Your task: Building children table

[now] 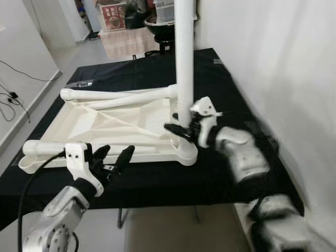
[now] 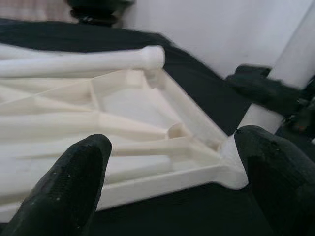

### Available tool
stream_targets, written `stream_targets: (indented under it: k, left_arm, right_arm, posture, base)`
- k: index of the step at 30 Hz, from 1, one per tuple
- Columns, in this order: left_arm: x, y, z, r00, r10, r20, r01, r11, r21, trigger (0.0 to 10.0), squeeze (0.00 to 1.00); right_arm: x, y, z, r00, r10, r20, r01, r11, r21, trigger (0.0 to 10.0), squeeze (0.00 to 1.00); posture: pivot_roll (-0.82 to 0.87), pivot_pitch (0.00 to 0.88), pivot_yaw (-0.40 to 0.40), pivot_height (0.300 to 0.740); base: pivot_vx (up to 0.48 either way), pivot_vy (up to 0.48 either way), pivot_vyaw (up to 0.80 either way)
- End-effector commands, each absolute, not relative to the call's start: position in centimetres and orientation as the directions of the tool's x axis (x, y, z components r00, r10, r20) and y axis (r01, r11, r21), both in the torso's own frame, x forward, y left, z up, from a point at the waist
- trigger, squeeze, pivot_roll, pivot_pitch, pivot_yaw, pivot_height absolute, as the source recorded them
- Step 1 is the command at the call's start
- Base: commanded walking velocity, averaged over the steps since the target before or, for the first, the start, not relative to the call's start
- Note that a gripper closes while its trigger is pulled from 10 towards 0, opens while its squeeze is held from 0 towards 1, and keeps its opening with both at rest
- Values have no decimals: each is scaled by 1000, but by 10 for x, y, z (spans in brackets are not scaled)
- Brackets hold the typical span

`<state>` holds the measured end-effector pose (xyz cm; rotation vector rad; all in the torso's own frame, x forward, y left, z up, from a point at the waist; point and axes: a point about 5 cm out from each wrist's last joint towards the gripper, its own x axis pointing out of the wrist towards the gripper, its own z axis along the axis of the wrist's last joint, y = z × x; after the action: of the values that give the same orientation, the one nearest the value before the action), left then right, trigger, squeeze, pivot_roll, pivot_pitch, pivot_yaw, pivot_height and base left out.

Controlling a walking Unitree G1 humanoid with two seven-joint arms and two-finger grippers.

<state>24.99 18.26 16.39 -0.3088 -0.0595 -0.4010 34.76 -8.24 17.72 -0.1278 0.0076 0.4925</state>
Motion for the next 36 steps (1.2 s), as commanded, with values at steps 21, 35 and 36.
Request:
stream_targets:
  k: [21,35,36]
  left_arm:
    - [250,192,161,930,-358,81,366,889,-275,10000,0]
    - [251,190,161,929,-359,85,368,888,-276,10000,0]
    - [251,190,161,930,-357,86,366,889,-276,10000,0]
  right_arm:
    - [343,-66,174,799,588,-129,-600,795,-94,10000,1000]
    - [347,-71,187,413,900,-137,-907,394,-146,10000,0]
    - [350,-71,186,394,906,-153,-917,377,-127,10000,0]
  posture:
    - [-55,78,147,740]
    - [-49,73,136,740]
    - [-48,71,132,740]
  base:
    - [0,0,0]
    - [0,0,0]
    - [0,0,0]
